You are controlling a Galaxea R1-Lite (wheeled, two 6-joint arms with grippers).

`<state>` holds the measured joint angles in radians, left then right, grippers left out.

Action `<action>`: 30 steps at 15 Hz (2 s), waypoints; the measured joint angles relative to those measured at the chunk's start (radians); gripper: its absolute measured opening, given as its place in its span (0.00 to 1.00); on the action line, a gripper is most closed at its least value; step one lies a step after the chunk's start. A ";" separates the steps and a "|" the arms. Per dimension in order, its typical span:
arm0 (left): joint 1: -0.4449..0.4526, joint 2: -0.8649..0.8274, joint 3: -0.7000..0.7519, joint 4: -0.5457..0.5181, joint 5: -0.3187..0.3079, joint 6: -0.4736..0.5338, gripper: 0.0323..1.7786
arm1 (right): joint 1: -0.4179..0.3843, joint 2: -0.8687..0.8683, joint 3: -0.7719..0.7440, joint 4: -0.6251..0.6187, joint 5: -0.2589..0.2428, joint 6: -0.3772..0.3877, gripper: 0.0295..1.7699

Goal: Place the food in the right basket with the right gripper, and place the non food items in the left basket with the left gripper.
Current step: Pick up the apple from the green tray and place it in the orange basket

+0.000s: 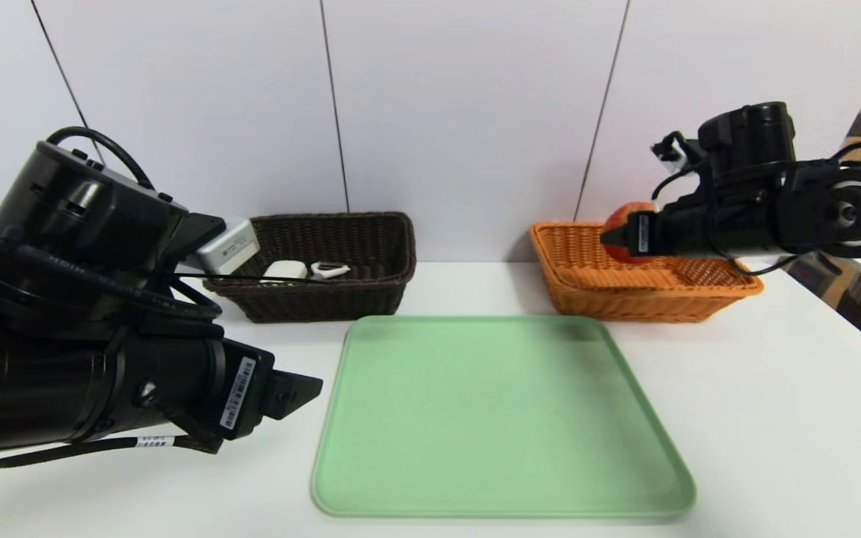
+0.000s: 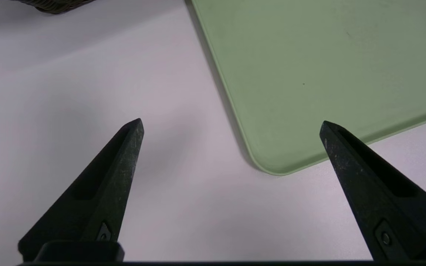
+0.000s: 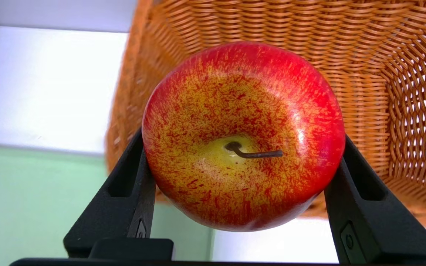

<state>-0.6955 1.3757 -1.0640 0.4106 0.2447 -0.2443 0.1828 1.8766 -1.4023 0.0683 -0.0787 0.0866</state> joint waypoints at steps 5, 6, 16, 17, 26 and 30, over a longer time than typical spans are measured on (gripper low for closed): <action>0.001 -0.004 0.004 0.000 0.001 -0.001 0.95 | -0.038 0.173 -0.127 -0.002 -0.022 0.019 0.69; 0.001 -0.005 0.004 0.000 0.000 -0.003 0.95 | -0.047 0.203 -0.153 -0.001 -0.033 0.019 0.69; 0.001 -0.006 0.012 0.000 -0.001 -0.015 0.95 | -0.067 0.274 -0.196 0.023 -0.040 0.031 0.69; 0.001 -0.007 0.014 0.000 -0.001 -0.016 0.95 | -0.067 0.273 -0.196 0.023 -0.040 0.031 0.69; 0.001 -0.020 0.029 0.000 -0.001 -0.016 0.95 | -0.066 0.258 -0.197 0.023 -0.068 0.042 0.87; 0.002 -0.037 0.027 0.000 0.000 -0.016 0.95 | -0.065 0.220 -0.200 0.051 -0.064 0.045 0.91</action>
<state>-0.6936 1.3383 -1.0366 0.4102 0.2449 -0.2602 0.1179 2.0964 -1.6023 0.1198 -0.1428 0.1317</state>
